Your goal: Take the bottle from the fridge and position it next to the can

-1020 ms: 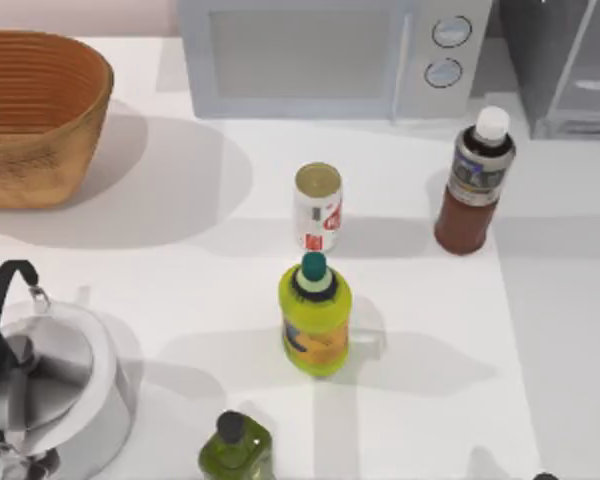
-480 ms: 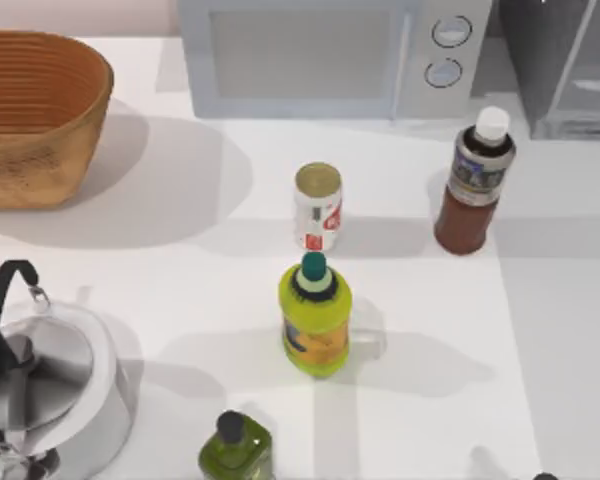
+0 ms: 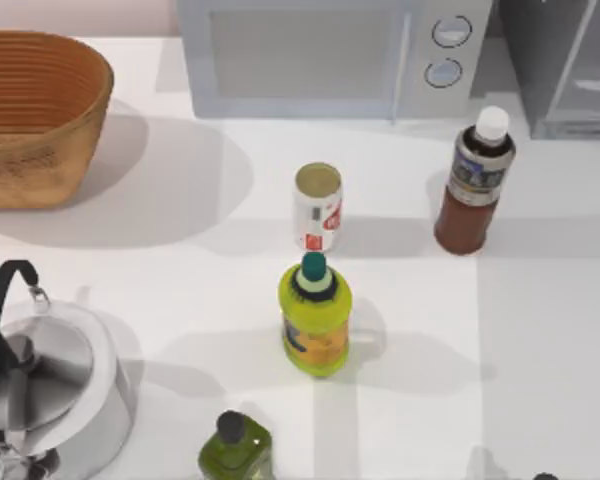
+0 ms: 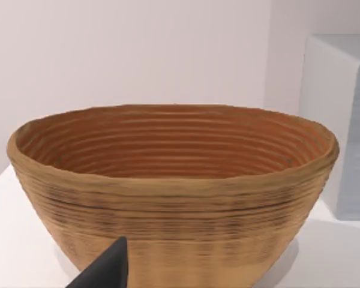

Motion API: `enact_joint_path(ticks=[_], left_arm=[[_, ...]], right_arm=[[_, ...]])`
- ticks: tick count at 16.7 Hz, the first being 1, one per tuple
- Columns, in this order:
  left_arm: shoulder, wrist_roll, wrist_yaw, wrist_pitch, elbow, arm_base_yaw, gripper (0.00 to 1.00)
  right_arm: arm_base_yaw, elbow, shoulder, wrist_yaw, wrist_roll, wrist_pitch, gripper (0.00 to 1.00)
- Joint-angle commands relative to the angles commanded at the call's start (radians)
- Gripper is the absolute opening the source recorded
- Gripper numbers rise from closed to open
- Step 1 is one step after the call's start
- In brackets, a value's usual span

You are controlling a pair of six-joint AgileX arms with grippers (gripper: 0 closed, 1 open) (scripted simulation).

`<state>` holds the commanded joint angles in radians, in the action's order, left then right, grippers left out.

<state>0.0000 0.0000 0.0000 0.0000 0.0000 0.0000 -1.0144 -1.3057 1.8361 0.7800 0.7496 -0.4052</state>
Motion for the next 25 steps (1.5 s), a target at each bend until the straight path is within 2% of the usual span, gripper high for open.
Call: enact_joint_path(ticks=[3,9,12,15,22,25], left_arm=[[0.0,0.0,0.0,0.0,0.0,0.0,1.0],[0.0,0.0,0.0,0.0,0.0,0.0,1.0],[0.0,0.0,0.0,0.0,0.0,0.0,1.0],[0.0,0.0,0.0,0.0,0.0,0.0,1.0],[0.0,0.0,0.0,0.0,0.0,0.0,1.0],[0.0,0.0,0.0,0.0,0.0,0.0,1.0]], right_arm=[[0.074,0.003,-0.002,-0.016,-0.093,0.09,1.0],[0.074,0.012,-0.009,-0.018,-0.104,0.105,1.0],[0.137,0.033,-0.021,-0.073,-0.156,0.134,1.0],[0.294,0.081,-0.048,-0.192,-0.265,0.193,1.0],[0.811,0.241,-0.16,-0.577,-0.594,0.381,1.0],[0.948,0.296,-0.203,-0.701,-0.699,0.442,1.0]])
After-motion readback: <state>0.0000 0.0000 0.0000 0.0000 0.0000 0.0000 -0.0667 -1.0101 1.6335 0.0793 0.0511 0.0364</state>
